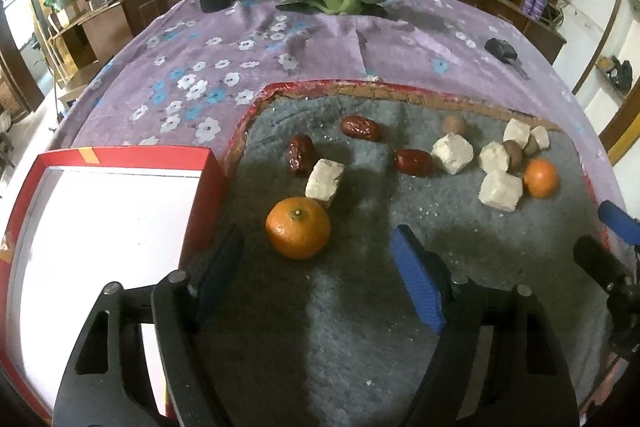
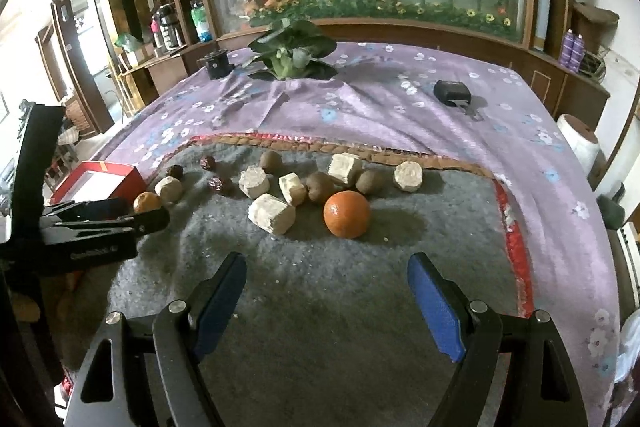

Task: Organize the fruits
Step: 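Close the left gripper around the orange on the felt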

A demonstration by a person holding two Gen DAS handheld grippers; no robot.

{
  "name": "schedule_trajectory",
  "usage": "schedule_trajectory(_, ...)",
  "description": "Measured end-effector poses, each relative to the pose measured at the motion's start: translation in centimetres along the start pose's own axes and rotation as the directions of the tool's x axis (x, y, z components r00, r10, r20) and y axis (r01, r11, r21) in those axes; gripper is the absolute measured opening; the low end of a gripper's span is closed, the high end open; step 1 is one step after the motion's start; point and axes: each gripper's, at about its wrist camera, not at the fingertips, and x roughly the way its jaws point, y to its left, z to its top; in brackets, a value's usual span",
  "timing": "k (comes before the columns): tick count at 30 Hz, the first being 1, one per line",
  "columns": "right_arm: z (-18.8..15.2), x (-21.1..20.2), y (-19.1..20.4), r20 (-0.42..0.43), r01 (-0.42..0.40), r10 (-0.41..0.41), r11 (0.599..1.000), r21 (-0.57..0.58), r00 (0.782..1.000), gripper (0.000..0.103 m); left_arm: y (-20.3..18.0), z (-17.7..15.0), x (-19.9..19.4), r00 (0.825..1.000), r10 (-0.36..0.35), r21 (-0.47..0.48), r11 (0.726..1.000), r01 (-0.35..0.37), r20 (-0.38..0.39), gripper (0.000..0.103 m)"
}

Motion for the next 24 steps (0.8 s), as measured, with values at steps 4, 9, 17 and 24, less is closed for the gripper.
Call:
schedule_trajectory(4, 0.0, 0.2, 0.2, -0.001, -0.023, 0.023, 1.000, -0.008, 1.000, 0.072, 0.3, 0.1, 0.7, 1.000, 0.002, 0.007, 1.000, -0.002, -0.014, 0.041)
schedule_trajectory(9, -0.1, 0.5, 0.6, -0.009, -0.043, 0.042, 0.999, -0.018, 0.999, 0.068, 0.9, 0.0, 0.6, 1.000, 0.004, -0.008, 1.000, -0.004, -0.009, 0.033)
schedule_trajectory(17, 0.2, 0.8, 1.4, -0.022, -0.095, 0.094, 0.995, -0.013, 0.995, 0.068, 0.6, -0.7, -2.6, 0.999, 0.002, -0.009, 1.000, -0.002, 0.036, 0.032)
schedule_trajectory(24, 0.6, 1.6, 4.2, -0.050, -0.214, 0.212, 0.976, -0.049, 0.976, 0.068, 1.5, -1.8, -5.6, 0.998, 0.003, -0.033, 0.999, -0.001, 0.058, 0.032)
